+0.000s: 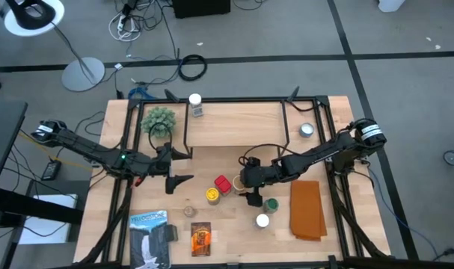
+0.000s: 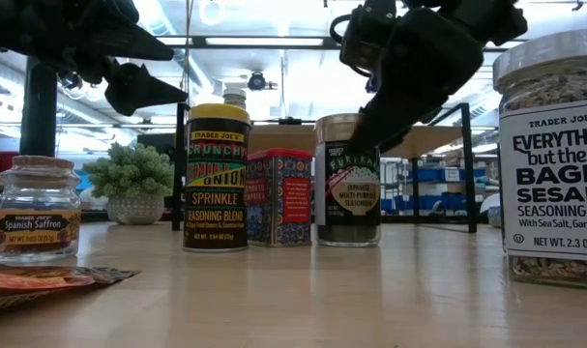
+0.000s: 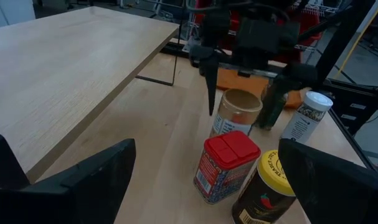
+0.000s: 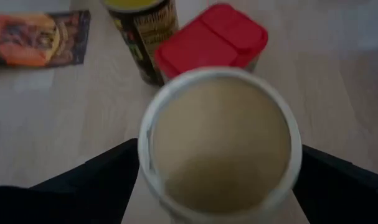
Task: Shelf spices
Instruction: Put the brown seasoning bottle onto the shelf
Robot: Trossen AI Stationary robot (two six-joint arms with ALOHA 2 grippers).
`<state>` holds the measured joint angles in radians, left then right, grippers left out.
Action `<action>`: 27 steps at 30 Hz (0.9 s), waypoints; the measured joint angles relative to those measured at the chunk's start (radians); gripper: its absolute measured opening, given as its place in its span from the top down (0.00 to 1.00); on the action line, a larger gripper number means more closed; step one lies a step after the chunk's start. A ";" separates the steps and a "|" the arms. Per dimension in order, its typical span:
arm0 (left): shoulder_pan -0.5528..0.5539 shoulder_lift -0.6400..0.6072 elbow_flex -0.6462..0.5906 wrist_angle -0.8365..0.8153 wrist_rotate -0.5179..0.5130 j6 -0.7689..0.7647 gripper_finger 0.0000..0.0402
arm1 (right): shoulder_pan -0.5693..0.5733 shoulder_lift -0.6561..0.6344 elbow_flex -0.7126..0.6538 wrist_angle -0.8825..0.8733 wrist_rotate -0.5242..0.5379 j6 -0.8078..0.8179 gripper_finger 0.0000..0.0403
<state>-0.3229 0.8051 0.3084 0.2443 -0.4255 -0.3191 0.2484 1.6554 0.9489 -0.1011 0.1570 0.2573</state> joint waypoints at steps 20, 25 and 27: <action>0.000 0.000 0.000 -0.002 0.000 0.000 0.01 | -0.015 0.005 0.001 0.029 -0.016 -0.006 0.32; 0.000 0.000 0.000 -0.002 0.000 0.000 0.01 | -0.014 -0.031 0.012 0.007 -0.023 -0.006 0.32; 0.000 0.000 0.000 -0.002 0.000 0.000 0.01 | -0.014 -0.051 0.034 -0.017 -0.023 -0.006 0.32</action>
<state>-0.3229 0.8051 0.3088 0.2428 -0.4255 -0.3191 0.2344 1.6045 0.9826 -0.1182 0.1337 0.2511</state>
